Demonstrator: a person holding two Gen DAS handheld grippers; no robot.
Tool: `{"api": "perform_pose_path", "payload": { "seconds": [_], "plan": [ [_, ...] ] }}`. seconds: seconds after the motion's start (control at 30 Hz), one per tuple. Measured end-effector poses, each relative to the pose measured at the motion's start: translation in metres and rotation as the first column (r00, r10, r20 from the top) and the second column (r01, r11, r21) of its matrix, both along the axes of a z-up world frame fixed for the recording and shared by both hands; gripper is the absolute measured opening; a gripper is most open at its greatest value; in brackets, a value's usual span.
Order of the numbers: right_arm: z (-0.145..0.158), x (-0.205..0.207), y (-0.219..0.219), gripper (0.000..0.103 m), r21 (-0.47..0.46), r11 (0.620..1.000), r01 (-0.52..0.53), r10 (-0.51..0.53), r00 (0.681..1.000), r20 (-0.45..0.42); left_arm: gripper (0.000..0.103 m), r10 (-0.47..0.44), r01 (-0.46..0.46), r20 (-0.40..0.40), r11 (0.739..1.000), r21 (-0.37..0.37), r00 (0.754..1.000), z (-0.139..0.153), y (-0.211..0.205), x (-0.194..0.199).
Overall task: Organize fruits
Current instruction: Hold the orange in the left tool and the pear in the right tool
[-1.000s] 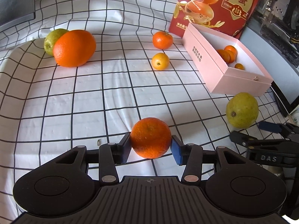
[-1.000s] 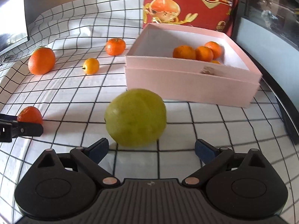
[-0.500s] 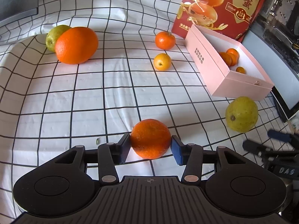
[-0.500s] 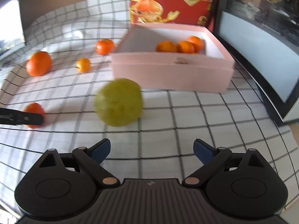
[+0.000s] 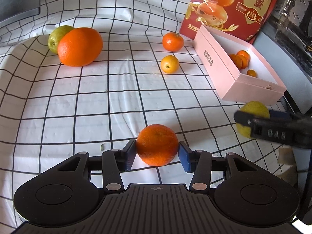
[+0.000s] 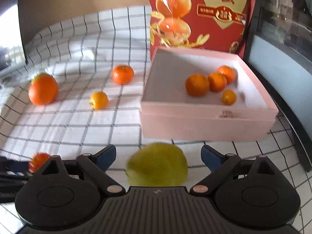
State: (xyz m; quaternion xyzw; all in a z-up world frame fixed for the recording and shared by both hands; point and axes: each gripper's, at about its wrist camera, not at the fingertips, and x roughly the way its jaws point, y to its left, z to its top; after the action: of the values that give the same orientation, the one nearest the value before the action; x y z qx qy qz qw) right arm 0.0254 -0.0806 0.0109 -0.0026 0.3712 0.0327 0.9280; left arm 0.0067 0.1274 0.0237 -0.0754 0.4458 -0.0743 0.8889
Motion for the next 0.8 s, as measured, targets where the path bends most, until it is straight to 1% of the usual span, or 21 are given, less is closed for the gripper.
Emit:
{"api": "perform_pose_path", "payload": {
  "seconds": [0.03, 0.13, 0.17, 0.23, 0.33, 0.47, 0.5, 0.6, 0.73, 0.8],
  "plan": [
    [-0.002, -0.002, -0.003, 0.094, 0.002, 1.000, -0.001, 0.001, 1.000, -0.007, 0.051, -0.001, 0.001, -0.002, 1.000, 0.001, 1.000, 0.000, 0.000, 0.000],
    [-0.007, -0.014, -0.019, 0.094, 0.073, 0.997, -0.025, 0.028, 0.999, -0.042, 0.051, -0.002, 0.003, -0.005, 1.000, 0.005, 1.000, 0.001, -0.001, 0.000],
    [-0.007, -0.019, -0.022, 0.094, 0.081, 0.996, -0.027, 0.031, 0.998, -0.046, 0.051, -0.001, 0.001, -0.006, 1.000, 0.005, 1.000, 0.001, -0.001, 0.001],
    [-0.008, -0.031, -0.024, 0.094, 0.070, 0.997, -0.033, 0.036, 0.999, -0.040, 0.051, -0.002, 0.002, -0.007, 1.000, 0.006, 1.000, 0.001, -0.001, 0.001],
    [-0.008, -0.044, -0.025, 0.094, 0.022, 0.999, -0.036, 0.037, 0.999, -0.028, 0.051, -0.007, 0.007, -0.004, 1.000, 0.012, 1.000, 0.000, -0.002, 0.001],
    [-0.007, -0.055, -0.030, 0.094, -0.033, 0.999, -0.007, 0.007, 1.000, -0.014, 0.051, -0.008, 0.008, -0.004, 1.000, 0.014, 1.000, 0.000, -0.002, 0.001],
    [-0.007, -0.057, -0.032, 0.094, -0.025, 1.000, -0.007, 0.007, 1.000, -0.015, 0.051, -0.009, 0.009, -0.004, 1.000, 0.013, 1.000, 0.000, -0.002, 0.001],
    [-0.005, -0.058, -0.037, 0.094, 0.044, 0.999, -0.031, 0.032, 0.999, -0.025, 0.051, -0.010, 0.010, -0.002, 1.000, 0.015, 1.000, 0.000, -0.002, 0.001],
    [-0.002, -0.051, -0.025, 0.094, 0.019, 0.998, -0.057, 0.057, 0.998, 0.004, 0.051, -0.010, 0.010, -0.002, 1.000, 0.017, 1.000, 0.000, -0.002, 0.000],
    [-0.002, -0.042, -0.018, 0.094, 0.021, 0.996, -0.087, 0.087, 0.996, 0.007, 0.051, -0.010, 0.010, -0.002, 1.000, 0.018, 1.000, 0.000, -0.002, 0.000]
  ]
}}
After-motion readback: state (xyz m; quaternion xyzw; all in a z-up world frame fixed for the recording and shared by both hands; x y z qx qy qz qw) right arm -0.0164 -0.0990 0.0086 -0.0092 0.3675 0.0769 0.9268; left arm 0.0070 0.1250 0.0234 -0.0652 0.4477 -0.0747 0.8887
